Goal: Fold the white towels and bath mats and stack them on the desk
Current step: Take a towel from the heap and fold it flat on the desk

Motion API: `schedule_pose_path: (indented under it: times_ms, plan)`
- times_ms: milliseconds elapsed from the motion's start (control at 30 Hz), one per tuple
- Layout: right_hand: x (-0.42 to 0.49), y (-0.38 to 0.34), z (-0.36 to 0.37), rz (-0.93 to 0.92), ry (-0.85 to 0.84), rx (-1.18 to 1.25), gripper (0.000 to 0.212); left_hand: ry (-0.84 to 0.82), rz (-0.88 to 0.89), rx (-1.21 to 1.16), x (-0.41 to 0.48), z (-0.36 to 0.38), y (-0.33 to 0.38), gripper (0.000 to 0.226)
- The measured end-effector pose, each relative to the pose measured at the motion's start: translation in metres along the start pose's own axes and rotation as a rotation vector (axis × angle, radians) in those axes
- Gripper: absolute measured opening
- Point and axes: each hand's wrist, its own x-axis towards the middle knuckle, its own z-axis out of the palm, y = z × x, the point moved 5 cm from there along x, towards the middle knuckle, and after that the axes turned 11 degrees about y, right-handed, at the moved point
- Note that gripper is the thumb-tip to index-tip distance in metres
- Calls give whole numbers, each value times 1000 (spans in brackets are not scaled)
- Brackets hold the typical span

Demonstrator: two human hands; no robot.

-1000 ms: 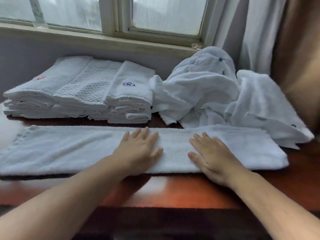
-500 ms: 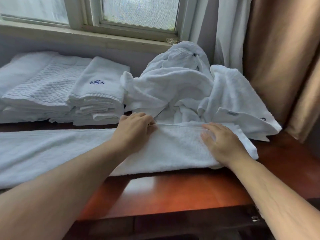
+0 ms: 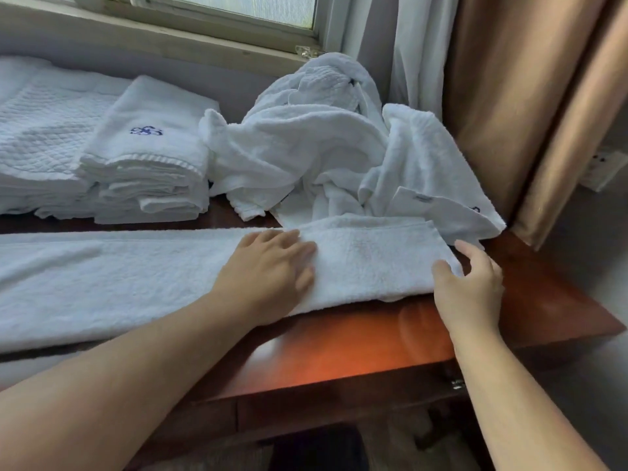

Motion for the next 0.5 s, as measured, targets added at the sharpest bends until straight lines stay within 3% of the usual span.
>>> schedule_pose_path:
  times_ms: [67,133,200,367,433,500]
  plan:
    - [-1,8,-9,341,41,210,53,27,-6,-2,-2,-1,-1,48]
    - [-4,9,-13,698,60,579,31,46,-6,-6,-5,-2,-1,46]
    - [-8,8,-15,908,34,778,7,56,-13,-19,-8,-4,-1,45]
    - [-22,1,7,1052,-238,858,31,99,-24,-13,-17,-11,-2,44]
    - [-23,-2,18,979,-338,724,28,120,-22,-34,-20,-15,-3,50]
    - [-19,-4,23,835,-329,519,20,175,-18,-80,-21,-22,-1,48]
